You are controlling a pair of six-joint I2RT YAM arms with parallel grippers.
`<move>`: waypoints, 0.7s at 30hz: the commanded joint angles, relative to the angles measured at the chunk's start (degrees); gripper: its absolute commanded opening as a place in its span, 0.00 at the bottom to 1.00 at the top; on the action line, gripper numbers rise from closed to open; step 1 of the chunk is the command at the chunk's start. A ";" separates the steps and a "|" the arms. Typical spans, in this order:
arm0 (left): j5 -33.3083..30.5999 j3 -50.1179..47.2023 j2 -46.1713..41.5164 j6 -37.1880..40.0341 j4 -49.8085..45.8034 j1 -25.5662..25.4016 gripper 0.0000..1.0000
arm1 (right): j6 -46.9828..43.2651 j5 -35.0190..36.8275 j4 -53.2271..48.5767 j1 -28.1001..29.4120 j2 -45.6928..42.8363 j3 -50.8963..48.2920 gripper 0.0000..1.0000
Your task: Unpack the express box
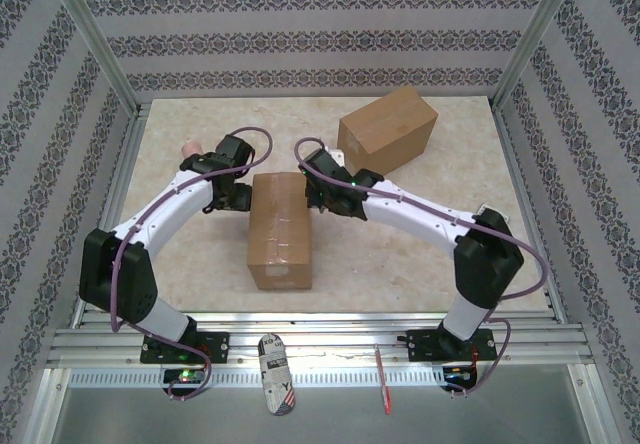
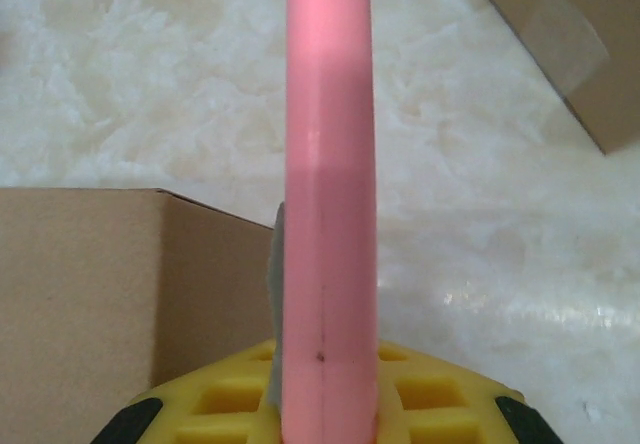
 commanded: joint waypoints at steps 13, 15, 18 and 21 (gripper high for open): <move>6.52 -1.99 -2.19 -8.59 -3.97 -7.64 0.73 | -14.54 -16.67 5.64 -4.89 13.06 17.95 0.00; 7.04 -2.10 -2.29 -9.66 -3.98 -8.12 0.74 | -13.91 -18.58 5.63 -5.24 14.54 19.54 0.00; 7.62 -2.31 -2.78 -10.74 -3.99 -8.66 0.74 | -13.25 -20.80 5.79 -5.26 16.58 21.65 0.00; 7.86 -2.47 -3.46 -11.37 -4.44 -8.88 0.76 | -12.60 -21.66 5.64 -5.30 18.18 23.29 0.00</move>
